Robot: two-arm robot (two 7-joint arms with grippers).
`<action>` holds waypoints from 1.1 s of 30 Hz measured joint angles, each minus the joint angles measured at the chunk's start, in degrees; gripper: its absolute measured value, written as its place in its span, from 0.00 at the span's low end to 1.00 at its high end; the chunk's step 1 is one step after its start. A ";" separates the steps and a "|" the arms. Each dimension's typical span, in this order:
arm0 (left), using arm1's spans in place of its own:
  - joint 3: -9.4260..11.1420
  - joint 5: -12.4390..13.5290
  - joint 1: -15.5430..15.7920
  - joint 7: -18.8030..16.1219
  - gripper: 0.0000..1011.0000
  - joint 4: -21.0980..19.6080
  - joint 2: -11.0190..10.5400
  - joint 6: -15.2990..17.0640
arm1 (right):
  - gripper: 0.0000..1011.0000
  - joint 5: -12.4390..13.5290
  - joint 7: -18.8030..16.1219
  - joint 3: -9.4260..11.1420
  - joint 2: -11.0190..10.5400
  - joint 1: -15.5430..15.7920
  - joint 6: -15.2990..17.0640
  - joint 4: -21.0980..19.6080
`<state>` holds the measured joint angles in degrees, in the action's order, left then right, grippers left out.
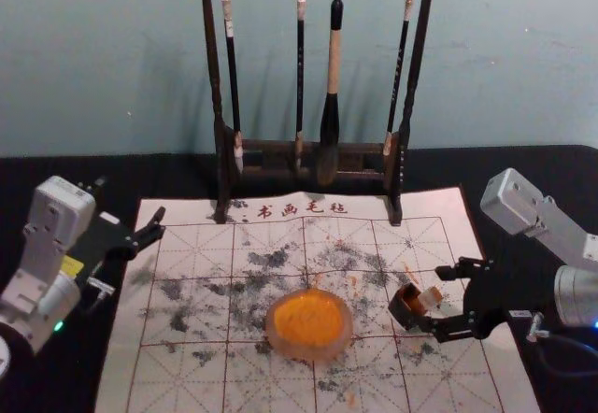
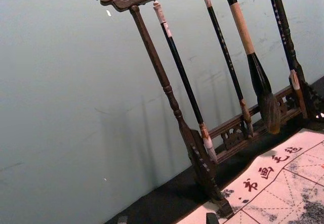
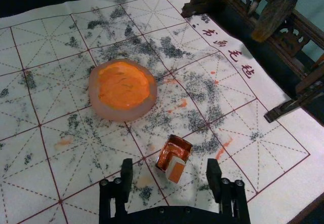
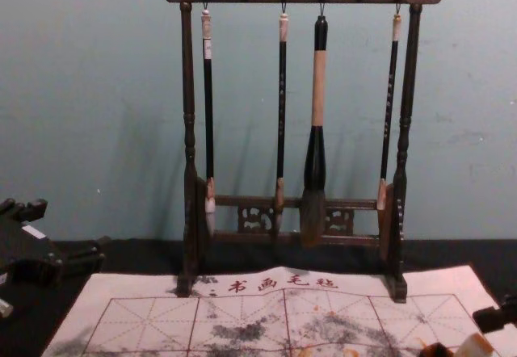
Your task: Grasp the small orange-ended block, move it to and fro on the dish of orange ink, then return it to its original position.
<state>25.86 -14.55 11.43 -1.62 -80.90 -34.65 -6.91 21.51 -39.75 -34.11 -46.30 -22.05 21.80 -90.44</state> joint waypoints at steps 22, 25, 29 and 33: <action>0.00 0.00 0.00 0.00 0.99 0.00 0.00 0.00 | 0.99 0.19 19.36 12.18 3.77 8.52 -7.55 -5.24; 0.00 0.00 0.00 0.00 0.99 0.00 0.00 0.00 | 0.99 -2.06 25.58 13.99 5.35 10.65 -8.45 -5.23; 0.00 0.00 0.00 0.00 0.99 0.00 0.00 0.00 | 0.99 -5.23 33.03 15.10 7.82 13.22 -8.75 -3.75; 0.00 0.00 0.00 0.00 0.99 0.00 0.00 0.00 | 0.99 -8.77 39.03 15.40 10.59 15.09 -9.50 -1.04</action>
<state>25.86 -14.55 11.43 -1.62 -80.90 -34.65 -6.91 12.74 -0.72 -18.71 -35.72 -6.96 12.30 -91.48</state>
